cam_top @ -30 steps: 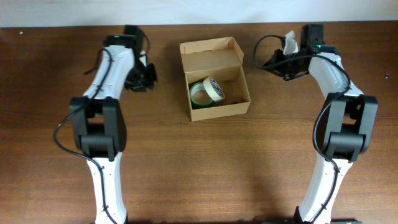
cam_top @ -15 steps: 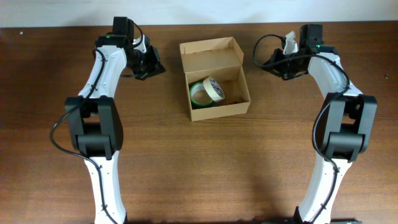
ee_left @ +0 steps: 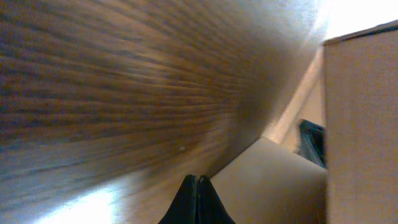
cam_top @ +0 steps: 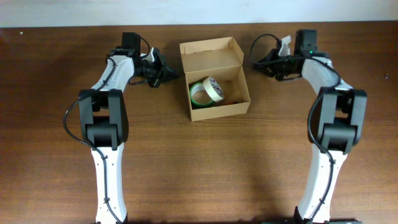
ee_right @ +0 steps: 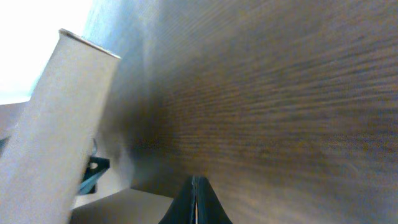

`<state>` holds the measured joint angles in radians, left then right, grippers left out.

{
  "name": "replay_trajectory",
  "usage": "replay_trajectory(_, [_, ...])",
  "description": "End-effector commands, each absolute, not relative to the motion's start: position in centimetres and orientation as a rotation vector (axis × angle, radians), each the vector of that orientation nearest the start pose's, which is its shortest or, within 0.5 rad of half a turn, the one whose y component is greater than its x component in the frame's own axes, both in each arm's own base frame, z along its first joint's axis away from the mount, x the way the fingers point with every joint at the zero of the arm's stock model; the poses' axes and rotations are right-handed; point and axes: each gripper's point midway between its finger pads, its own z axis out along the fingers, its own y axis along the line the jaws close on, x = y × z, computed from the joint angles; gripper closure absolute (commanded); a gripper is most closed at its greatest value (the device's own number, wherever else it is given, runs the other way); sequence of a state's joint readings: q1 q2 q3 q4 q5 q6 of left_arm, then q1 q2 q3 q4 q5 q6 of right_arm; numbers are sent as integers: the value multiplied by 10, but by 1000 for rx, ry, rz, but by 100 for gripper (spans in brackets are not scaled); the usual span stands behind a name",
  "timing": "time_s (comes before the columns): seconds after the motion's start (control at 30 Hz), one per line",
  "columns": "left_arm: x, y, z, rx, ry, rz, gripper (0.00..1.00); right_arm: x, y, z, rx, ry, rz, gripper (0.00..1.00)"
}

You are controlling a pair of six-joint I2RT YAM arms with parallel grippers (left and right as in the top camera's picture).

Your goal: Pack container

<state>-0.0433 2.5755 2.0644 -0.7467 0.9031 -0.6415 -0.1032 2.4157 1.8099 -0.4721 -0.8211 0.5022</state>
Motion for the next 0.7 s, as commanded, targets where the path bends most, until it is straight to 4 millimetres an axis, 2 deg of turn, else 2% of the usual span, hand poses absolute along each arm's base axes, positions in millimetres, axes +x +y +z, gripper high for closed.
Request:
replay_trajectory(0.0, [533,-162,12,-679,2747,-1514,99,551,92,35,537,2478,1504,97])
replay_trajectory(0.37, [546,-174,21,-675,2673,-1613,99,566,102,62,396,2334,1644,97])
replay_trajectory(0.67, [555,-177,24,-701,2638,-1627,98,569,104,66,387,2317,1654,96])
